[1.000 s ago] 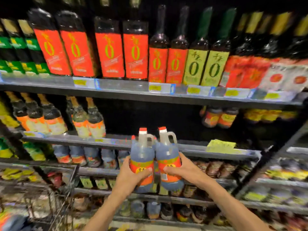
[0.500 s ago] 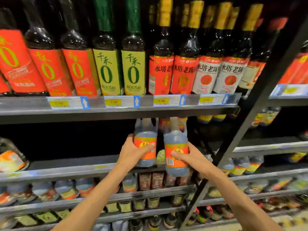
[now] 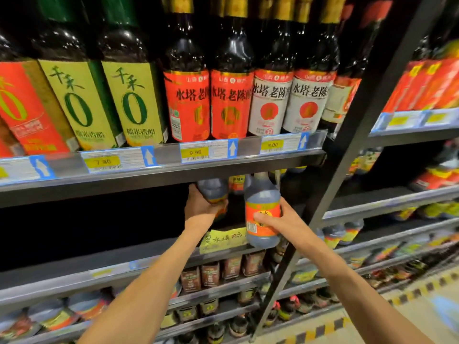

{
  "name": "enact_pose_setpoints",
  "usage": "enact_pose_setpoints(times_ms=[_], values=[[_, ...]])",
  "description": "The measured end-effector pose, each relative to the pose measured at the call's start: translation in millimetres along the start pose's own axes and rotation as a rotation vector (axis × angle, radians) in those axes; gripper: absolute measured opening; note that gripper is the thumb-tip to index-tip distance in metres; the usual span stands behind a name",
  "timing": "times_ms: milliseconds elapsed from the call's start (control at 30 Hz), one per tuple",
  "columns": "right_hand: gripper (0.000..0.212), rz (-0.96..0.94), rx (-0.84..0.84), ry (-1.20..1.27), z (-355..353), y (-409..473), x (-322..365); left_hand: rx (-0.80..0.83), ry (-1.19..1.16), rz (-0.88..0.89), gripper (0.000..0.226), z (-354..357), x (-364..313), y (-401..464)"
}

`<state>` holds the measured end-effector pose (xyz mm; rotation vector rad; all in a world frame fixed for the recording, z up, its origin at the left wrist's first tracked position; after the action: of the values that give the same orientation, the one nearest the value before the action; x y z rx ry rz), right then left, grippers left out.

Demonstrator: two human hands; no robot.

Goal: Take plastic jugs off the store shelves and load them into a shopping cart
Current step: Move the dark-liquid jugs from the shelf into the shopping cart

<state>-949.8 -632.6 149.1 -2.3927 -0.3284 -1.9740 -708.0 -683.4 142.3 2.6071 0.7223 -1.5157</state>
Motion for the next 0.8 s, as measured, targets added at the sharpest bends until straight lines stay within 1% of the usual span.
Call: enact_pose_setpoints(times_ms=[67,133,233,267,367,500,567,700,800], values=[[0.064,-0.009,-0.018,0.000,-2.6,4.1,-2.4,0.009,0.009,-0.010,0.088,6.4,1.3,4.9],[0.072,-0.009,-0.049,-0.002,-5.2,11.5,-5.8,0.030,0.029,-0.021,0.091,11.3,-0.9,8.1],[0.095,-0.023,-0.118,-0.026,-3.7,23.0,-8.9,0.032,0.021,-0.022,0.093,15.3,0.9,9.0],[0.096,-0.028,-0.137,-0.040,-2.6,26.6,-10.8,0.024,0.015,-0.013,0.092,15.6,3.3,8.6],[0.080,-0.042,-0.170,-0.058,2.0,38.0,-19.7,0.025,0.012,0.021,0.090,16.8,13.7,11.8],[0.078,-0.038,-0.188,-0.103,7.5,50.3,-36.5,0.045,0.057,0.035,0.086,17.5,25.0,15.1],[0.081,-0.051,-0.183,-0.137,9.5,56.6,-41.4,0.051,0.080,0.047,0.085,18.0,27.0,14.2],[0.101,-0.099,-0.213,-0.225,16.2,67.6,-45.3,0.047,0.103,0.048,0.087,16.5,28.5,15.4],[0.107,-0.101,-0.223,-0.223,19.1,68.0,-54.9,0.043,0.094,0.060,0.089,18.3,32.1,14.0]])
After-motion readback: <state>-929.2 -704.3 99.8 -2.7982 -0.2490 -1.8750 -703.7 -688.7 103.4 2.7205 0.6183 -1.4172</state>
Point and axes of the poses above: each hand's wrist, its own y-axis towards the middle knuckle, its own z-axis out of the palm, x = y × z, the point moved 6 cm from there along y, towards the middle knuckle, and after that the axes turned 13 degrees about -z, right-handed, at the moved point
